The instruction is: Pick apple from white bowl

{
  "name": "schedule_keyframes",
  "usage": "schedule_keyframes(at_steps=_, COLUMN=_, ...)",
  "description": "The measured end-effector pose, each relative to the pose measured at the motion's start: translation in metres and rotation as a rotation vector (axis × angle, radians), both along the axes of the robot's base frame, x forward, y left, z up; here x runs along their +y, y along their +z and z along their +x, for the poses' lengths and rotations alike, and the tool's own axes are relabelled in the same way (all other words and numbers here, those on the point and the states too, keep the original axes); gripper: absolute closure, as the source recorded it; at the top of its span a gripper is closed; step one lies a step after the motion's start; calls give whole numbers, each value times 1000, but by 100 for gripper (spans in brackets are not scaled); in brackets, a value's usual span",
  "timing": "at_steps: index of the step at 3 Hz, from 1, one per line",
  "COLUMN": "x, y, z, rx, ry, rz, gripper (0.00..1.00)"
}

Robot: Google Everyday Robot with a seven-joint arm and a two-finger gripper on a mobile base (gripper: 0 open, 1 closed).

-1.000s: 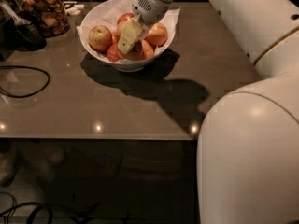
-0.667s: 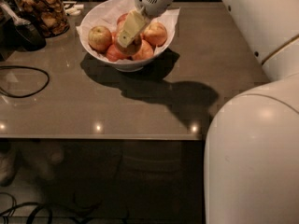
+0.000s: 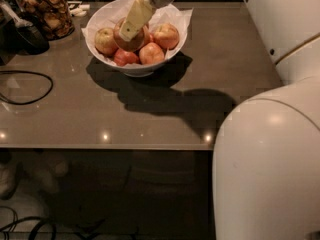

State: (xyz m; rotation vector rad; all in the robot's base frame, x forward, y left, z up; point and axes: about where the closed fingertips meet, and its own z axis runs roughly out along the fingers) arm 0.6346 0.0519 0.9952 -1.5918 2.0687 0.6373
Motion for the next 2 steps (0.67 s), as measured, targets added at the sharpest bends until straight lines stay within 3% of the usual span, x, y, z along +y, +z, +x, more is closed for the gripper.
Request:
schedule_keyframes(at_steps=1, x=8, y=27, z=-11, rx=-39, ry=62, rz=19, gripper=100)
schedule_keyframes(at_steps=2, x=12, y=28, z=-5, rx=-51, ry=54, rz=33, gripper=100)
